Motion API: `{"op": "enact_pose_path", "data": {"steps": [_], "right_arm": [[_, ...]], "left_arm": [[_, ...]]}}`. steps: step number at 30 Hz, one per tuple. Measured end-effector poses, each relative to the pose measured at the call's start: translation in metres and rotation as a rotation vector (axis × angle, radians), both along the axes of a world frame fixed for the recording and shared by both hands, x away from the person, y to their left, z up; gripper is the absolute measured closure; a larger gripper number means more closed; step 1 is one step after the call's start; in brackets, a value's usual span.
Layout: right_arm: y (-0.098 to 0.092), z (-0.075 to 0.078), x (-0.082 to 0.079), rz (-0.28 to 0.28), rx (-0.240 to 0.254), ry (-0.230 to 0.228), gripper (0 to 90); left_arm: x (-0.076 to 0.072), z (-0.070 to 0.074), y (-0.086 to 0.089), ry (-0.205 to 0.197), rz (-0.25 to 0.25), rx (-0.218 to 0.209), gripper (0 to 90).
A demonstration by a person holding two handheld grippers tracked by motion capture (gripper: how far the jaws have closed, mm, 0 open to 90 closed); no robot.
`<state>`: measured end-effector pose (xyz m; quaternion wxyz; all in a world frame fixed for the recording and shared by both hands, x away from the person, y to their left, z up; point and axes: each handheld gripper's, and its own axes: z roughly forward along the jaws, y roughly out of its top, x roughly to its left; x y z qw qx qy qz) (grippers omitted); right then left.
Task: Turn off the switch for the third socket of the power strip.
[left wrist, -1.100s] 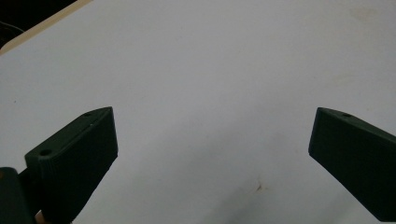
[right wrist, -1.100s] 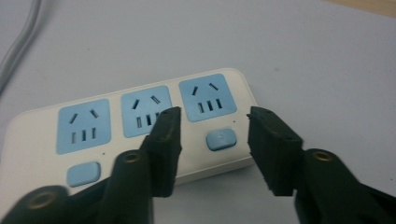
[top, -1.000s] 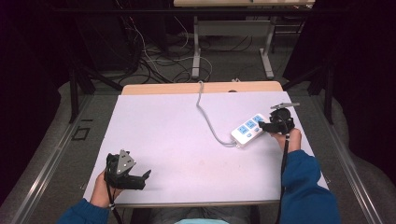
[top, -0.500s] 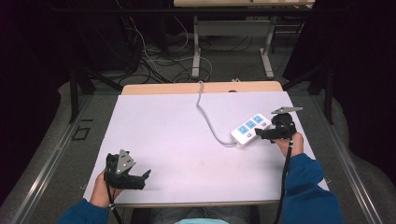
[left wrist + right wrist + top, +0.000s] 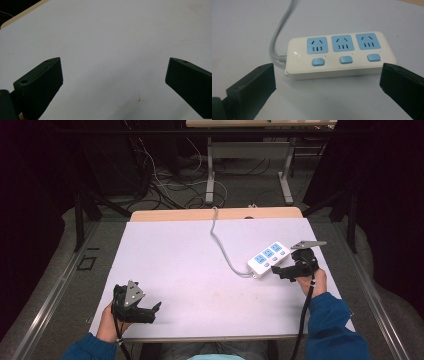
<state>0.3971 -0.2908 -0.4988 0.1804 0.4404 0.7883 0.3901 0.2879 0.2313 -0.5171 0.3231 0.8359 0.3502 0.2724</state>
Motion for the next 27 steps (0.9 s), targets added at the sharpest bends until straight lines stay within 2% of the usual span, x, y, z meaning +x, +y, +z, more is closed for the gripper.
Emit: {"op": "enact_pose_path", "data": {"steps": [15, 27], "right_arm": [[0.009, 0.004, -0.028, 0.052, -0.007, -0.043, 0.0], [0.020, 0.003, -0.051, 0.099, -0.022, -0.049, 0.0]], "left_arm": [[0.000, 0.000, 0.000, 0.005, 0.001, 0.000, 1.4], [0.001, -0.001, -0.001, -0.001, 0.007, -0.007, 1.4]]}}
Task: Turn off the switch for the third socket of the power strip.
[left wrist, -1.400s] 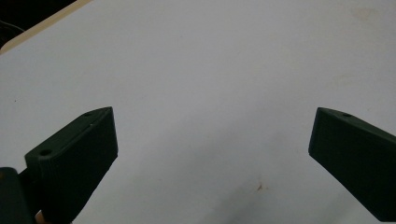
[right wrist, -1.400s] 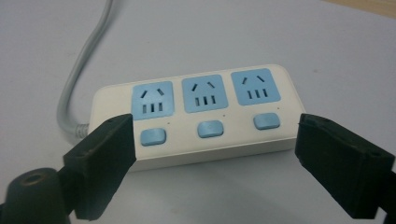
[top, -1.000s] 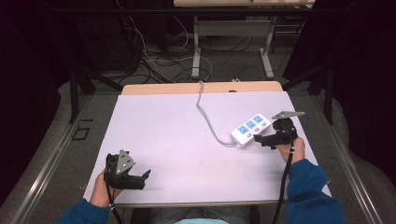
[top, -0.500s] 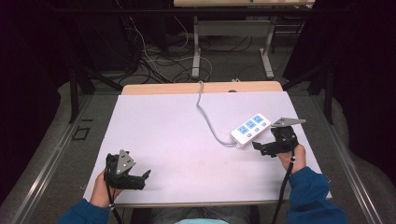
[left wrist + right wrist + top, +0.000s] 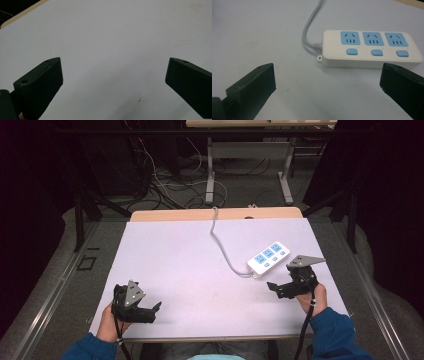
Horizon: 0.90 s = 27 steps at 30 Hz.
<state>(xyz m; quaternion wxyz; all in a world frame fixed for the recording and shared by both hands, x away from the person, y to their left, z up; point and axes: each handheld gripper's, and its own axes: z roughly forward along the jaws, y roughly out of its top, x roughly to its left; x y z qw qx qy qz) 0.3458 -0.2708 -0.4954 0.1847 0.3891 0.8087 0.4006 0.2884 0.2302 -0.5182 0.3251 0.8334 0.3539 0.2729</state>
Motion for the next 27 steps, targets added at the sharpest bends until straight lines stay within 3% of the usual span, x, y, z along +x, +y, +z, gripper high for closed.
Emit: {"op": "enact_pose_path", "data": {"steps": [27], "right_arm": [[0.013, -0.005, -0.041, 0.066, -0.032, -0.051, 0.0]], "left_arm": [[0.000, 0.000, 0.000, 0.001, 0.000, 0.001, 1.5]]}}
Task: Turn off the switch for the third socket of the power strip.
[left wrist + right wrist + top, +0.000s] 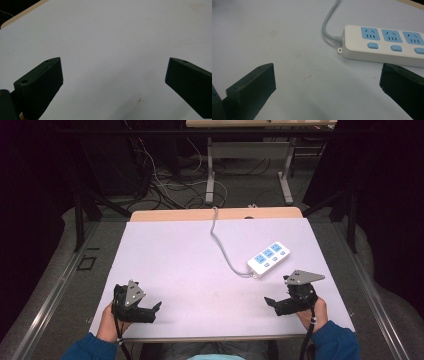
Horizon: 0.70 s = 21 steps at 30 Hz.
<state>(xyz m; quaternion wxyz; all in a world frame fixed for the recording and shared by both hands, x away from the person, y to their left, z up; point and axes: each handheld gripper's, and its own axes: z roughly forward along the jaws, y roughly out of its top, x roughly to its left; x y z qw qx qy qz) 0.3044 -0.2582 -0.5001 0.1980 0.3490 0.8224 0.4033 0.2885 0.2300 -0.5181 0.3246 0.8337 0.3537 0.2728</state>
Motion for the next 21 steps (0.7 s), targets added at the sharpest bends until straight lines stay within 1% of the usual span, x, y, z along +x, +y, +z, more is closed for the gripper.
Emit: {"op": "enact_pose_path", "data": {"steps": [1, 2, 3, 4, 5, 6, 7, 8, 9, 10, 13, 14, 15, 16, 17, 21], "right_arm": [[0.000, 0.000, -0.001, -0.001, 0.000, 0.013, 0.0], [0.001, -0.001, -0.002, 0.002, 0.001, -0.001, 0.0], [0.002, -0.001, -0.003, 0.001, 0.001, 0.010, 0.0], [0.002, -0.001, -0.004, -0.004, -0.005, 0.000, 0.0], [0.002, -0.002, -0.005, 0.008, -0.003, 0.002, 0.0], [0.003, -0.002, -0.006, 0.004, -0.003, 0.000, 0.0], [0.003, -0.002, -0.006, 0.018, -0.011, 0.002, 0.0], [0.004, -0.002, -0.008, 0.009, -0.011, 0.003, 0.0], [0.004, -0.002, -0.009, 0.017, -0.011, 0.005, 0.0], [0.005, -0.003, -0.010, 0.010, -0.008, 0.000, 0.0], [0.005, -0.002, -0.012, 0.026, -0.023, 0.010, 0.0], [0.006, -0.002, -0.013, 0.022, -0.021, 0.002, 0.0], [0.006, -0.002, -0.014, 0.023, -0.022, 0.009, 0.0], [0.006, -0.002, -0.015, 0.027, -0.024, 0.003, 0.0], [0.007, -0.003, -0.016, 0.015, -0.018, -0.002, 0.0], [0.007, -0.003, -0.018, 0.033, -0.028, 0.001, 0.0]], "left_arm": [[0.000, 0.000, 0.000, 0.002, 0.000, 0.000, 1.5], [0.000, 0.000, 0.000, 0.000, 0.000, 0.001, 1.5], [0.000, 0.000, 0.000, -0.001, 0.000, 0.001, 1.5], [0.000, 0.000, 0.000, -0.001, 0.000, 0.001, 1.5], [0.000, 0.000, 0.000, -0.001, 0.000, 0.001, 1.5], [0.000, 0.000, 0.000, -0.001, -0.001, 0.000, 1.5], [0.000, 0.000, 0.000, -0.001, 0.001, 0.000, 1.5], [0.000, 0.000, 0.000, 0.000, 0.000, 0.000, 1.5], [0.000, 0.000, 0.000, -0.001, 0.000, 0.000, 1.5], [0.000, 0.000, 0.000, -0.001, 0.001, 0.001, 1.5], [0.000, 0.000, 0.000, 0.001, -0.003, 0.000, 1.5], [0.000, 0.000, 0.000, 0.002, -0.006, 0.003, 1.5], [0.000, 0.000, 0.000, 0.001, -0.005, 0.003, 1.5], [0.000, 0.000, 0.000, 0.002, -0.005, 0.002, 1.5], [0.000, 0.000, 0.000, 0.001, -0.005, 0.003, 1.5], [0.000, 0.000, 0.000, 0.004, -0.006, 0.004, 1.5]]}}
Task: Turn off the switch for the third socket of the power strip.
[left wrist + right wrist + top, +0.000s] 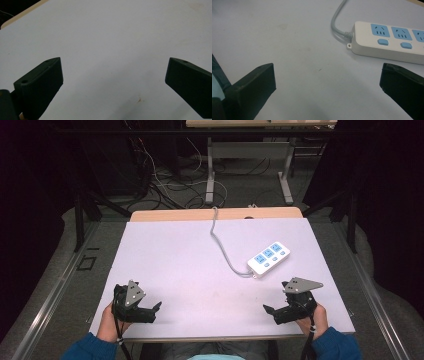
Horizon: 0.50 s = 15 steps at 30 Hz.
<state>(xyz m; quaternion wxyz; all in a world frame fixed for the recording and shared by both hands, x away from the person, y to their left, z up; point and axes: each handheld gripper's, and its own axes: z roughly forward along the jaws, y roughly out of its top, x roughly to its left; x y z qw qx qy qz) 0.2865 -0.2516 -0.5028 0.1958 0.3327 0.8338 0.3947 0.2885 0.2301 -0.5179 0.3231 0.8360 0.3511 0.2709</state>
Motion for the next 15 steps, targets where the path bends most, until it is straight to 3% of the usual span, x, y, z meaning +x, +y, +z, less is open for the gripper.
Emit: {"op": "enact_pose_path", "data": {"steps": [15], "right_arm": [[0.0024, -0.0023, -0.0073, 0.004, -0.013, -0.004, 0.0]], "left_arm": [[0.0002, -0.0003, 0.0000, -0.002, 0.001, 0.005, 1.5]]}}
